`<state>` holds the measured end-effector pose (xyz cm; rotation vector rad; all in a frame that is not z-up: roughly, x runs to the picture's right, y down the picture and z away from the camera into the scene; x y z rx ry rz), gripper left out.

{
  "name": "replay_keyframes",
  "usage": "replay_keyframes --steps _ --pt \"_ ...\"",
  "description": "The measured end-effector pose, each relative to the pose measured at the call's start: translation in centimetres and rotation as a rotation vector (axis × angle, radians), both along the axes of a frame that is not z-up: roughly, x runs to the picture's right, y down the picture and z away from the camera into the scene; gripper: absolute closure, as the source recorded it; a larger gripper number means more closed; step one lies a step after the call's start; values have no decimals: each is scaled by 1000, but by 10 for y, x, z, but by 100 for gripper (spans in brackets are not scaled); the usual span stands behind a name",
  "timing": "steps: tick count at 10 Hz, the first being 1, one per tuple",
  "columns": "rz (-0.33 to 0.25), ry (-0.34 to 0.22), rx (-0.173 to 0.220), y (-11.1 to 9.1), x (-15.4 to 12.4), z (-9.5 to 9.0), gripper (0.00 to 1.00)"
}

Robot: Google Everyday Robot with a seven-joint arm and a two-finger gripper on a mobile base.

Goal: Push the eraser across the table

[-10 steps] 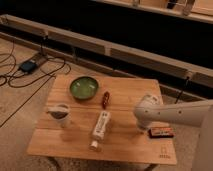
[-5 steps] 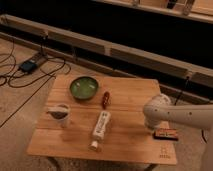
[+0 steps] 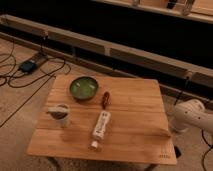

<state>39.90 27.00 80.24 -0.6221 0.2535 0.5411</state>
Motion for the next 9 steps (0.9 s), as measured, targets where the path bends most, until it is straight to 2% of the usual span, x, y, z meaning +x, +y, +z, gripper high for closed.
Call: replay_keyframes --steps 2,4,7,8,9 --pt "5 7 4 6 14 -10 100" --pt "-17 3 25 3 4 -18 100" --pt "-58 -1 56 -9 -45 -32 100" --pt "-86 -6 74 -18 -81 -39 100" --pt "-104 -11 85 -23 -103 -42 100"
